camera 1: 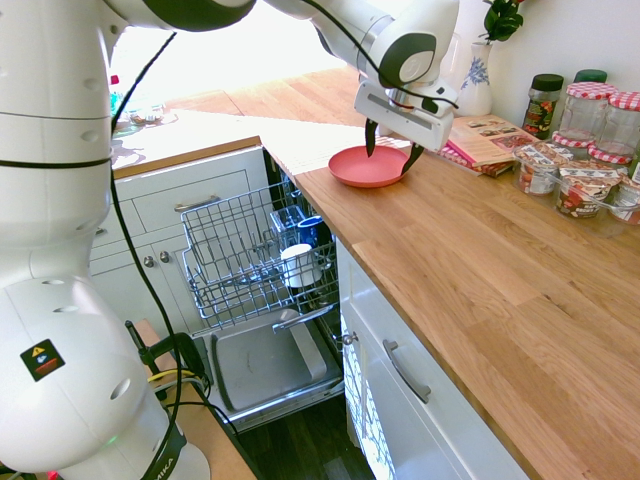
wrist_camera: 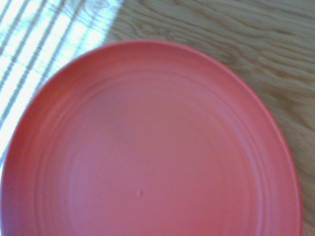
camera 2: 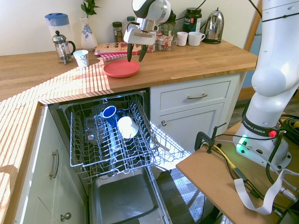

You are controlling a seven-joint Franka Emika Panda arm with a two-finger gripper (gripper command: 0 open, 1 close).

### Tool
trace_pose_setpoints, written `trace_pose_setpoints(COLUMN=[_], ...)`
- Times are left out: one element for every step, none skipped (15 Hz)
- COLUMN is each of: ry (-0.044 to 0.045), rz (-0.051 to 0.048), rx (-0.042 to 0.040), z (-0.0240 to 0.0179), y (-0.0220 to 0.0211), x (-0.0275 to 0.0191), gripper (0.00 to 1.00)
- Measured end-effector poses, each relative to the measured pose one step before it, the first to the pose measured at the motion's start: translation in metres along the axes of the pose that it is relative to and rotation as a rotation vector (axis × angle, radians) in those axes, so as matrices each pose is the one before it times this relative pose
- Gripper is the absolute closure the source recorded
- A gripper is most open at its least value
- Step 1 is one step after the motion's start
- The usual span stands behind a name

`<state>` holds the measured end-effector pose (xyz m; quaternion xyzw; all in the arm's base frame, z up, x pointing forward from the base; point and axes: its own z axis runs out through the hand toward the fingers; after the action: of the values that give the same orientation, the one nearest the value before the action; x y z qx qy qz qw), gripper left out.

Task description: Put the plate in the dishwasher

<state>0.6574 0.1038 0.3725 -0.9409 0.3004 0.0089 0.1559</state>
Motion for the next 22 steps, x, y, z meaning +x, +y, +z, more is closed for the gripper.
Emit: trace_pose_setpoints(ry=[-0.01709, -0.01179, -0.0085, -0.00859, -0.00653, -0.00577, -0.00289, -0.00127, 0.00037, 0.00146, 0.00108, -0.00003, -0.00342, -0.00212, -0.00141, -0.00273, -0.0012, 0.00019, 0.0013, 0.00083, -0.00018, -0.00026], rz=[-0.00128, 0.00027, 0.0023, 0.00067, 0.00008, -0.00048, -0.00211, -0.00403, -0.00558, -0.00533, -0.0043, -0.00205, -0.0002, 0.00039, 0.00082, 0.00043, 0.00071, 0.00201, 0.00262, 0.00175, 0.00054, 0.0006], rx=[-0.00571, -0.00454, -0.00492, -0.00618, -0.00422, -0.00396, -0.00217, -0.00291, 0.00078, 0.00313, 0.00273, 0.00169, -0.00141, -0.00135, -0.00128, -0.00206, -0.00267, -0.00158, -0.00147, -0.00106, -0.00088, -0.001], z=[0.00099, 0.00166, 0.00259, 0.00499, 0.00754, 0.00689, 0.00484, 0.0043, 0.0023, 0.00097, 0.00152, 0.00051, 0.0002, 0.00035, -0.00007, -0.0001, 0.00031, 0.00035, 0.00005, 0.00009, 0.00051, 0.00058], y=[-0.00591, -0.00347, -0.00162, -0.00158, -0.00164, -0.00183, -0.00238, -0.00255, -0.00408, -0.00458, -0.00473, -0.0034, -0.00102, -0.00021, 0.00001, 0.00004, 0.0004, 0.00103, 0.00142, 0.001, 0.00039, 0.00044], x=[0.00735, 0.00603, 0.00433, 0.00229, 0.0027, 0.00061, 0.00066, 0.00046, 0.00008, 0.00094, 0.00069, 0.00112, 0.0014, 0.00107, 0.0015, 0.00086, 0.0014, 0.00136, 0.0014, 0.00095, 0.00034, 0.00036], gripper=[0.0, 0.0, 0.0, 0.0, 0.0, 0.0, 0.0, 0.0, 1.0, 1.0, 1.0, 1.0, 1.0, 1.0, 1.0, 1.0, 1.0, 1.0, 1.0, 1.0, 1.0, 1.0])
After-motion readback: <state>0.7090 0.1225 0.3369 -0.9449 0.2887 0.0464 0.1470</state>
